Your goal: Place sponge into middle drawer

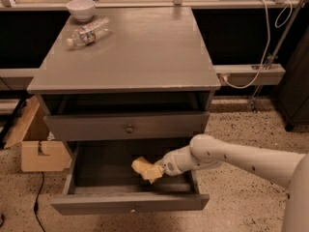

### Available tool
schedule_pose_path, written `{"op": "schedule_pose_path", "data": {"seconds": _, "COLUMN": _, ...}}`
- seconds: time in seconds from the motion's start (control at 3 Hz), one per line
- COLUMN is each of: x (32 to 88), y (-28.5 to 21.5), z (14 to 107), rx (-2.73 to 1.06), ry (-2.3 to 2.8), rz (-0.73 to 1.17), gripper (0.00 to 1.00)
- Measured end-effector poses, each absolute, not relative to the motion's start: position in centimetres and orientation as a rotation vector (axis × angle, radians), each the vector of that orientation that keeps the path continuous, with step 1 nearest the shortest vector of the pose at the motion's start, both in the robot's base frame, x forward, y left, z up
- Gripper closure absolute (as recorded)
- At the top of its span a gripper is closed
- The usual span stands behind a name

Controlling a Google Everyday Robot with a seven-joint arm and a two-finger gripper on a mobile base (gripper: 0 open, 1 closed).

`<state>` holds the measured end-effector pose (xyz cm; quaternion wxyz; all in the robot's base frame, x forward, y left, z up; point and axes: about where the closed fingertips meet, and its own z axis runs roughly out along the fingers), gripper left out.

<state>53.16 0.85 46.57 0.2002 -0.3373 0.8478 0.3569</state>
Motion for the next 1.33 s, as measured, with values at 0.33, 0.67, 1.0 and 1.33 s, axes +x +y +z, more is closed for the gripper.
{"op": "schedule_pose_path", "data": {"seconds": 0.33, "x": 53.4, "y": 1.5, "z": 46.1, "rx": -0.933, "ry": 2.341, "rz": 1.064, "gripper": 0.36}}
{"op": "schedule_pose_path", "data": {"seconds": 0.67, "x": 53.6, "y": 0.6, "z": 46.3, "rx": -0.883, "ry": 2.298, "rz": 1.156, "gripper": 0.12}}
{"op": "schedule_pose_path", "data": {"seconds": 1.0, "x": 54.4, "y": -3.4, "z": 48.6, "rx": -0.8, "ry": 2.217, "rz": 1.204, "gripper": 0.0}}
{"op": "schedule_pose_path", "data": {"seconds": 1.33, "x": 55.4, "y": -7.1, "z": 51.5, "rx": -0.762, "ry": 2.161, "rz": 1.165, "gripper": 0.0}}
